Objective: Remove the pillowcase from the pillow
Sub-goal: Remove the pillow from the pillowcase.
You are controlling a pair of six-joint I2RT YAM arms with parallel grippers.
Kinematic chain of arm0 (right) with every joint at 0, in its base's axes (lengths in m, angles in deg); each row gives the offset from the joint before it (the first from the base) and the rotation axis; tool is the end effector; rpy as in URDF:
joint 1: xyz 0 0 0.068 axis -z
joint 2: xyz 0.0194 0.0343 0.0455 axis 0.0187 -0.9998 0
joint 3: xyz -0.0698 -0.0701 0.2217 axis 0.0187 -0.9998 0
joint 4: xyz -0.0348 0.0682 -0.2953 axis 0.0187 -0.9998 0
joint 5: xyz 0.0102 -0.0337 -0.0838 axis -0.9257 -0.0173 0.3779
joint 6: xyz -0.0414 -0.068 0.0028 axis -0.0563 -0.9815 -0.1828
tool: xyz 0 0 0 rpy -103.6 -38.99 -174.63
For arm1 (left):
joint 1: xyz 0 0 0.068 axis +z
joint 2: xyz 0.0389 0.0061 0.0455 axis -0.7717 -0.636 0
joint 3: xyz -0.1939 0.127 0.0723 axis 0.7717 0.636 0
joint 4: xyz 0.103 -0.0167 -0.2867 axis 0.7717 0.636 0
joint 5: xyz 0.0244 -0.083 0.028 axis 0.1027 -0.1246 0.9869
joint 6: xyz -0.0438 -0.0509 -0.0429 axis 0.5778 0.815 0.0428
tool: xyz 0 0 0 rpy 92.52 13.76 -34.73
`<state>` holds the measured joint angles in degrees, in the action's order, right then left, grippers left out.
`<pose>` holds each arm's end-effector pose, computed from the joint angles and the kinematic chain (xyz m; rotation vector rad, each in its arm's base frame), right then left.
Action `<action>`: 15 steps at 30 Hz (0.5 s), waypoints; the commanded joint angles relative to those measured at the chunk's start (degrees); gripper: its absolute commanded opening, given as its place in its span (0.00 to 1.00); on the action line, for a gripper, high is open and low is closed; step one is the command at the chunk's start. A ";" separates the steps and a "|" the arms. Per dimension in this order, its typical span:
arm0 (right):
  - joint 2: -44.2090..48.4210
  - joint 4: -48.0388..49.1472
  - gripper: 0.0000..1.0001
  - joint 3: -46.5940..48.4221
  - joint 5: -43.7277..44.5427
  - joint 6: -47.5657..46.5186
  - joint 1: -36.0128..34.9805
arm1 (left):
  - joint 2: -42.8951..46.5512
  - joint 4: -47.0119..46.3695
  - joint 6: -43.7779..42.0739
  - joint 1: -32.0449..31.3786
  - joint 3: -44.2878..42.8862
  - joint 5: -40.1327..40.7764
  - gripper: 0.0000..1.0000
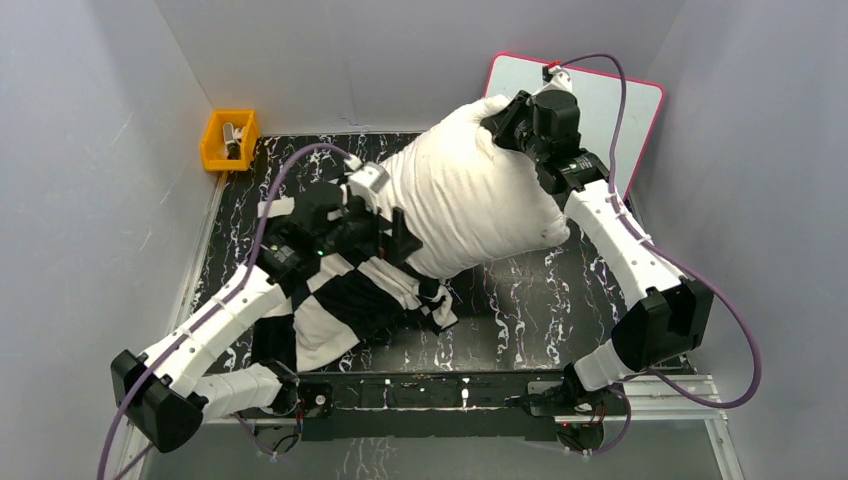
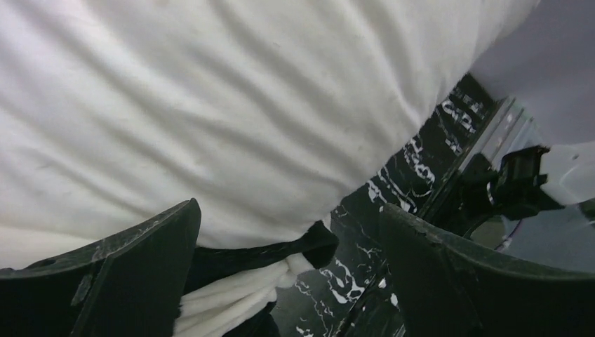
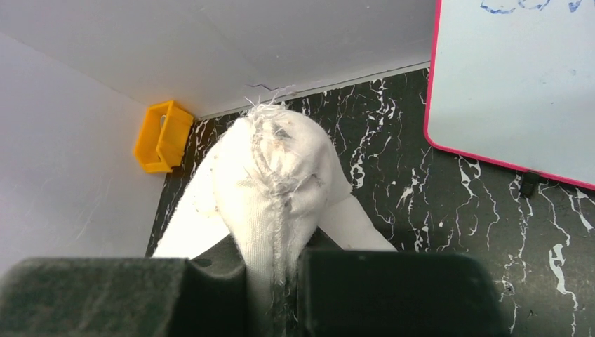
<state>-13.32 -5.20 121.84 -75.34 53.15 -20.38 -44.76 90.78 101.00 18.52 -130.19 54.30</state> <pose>0.4047 0.1549 0.3856 0.2672 1.7552 0.6852 0.2755 -0.2002 0.3410 0.5249 1.8339 -0.9008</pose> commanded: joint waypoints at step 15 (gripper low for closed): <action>-2.84 -0.96 0.00 7.52 4.37 -1.16 -3.59 | -18.15 -65.22 -54.32 -32.61 11.19 35.22 0.98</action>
<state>-16.99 -8.48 124.86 -72.66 52.73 -23.07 -56.23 41.53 63.87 -11.10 -118.17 82.76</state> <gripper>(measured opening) 0.167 0.984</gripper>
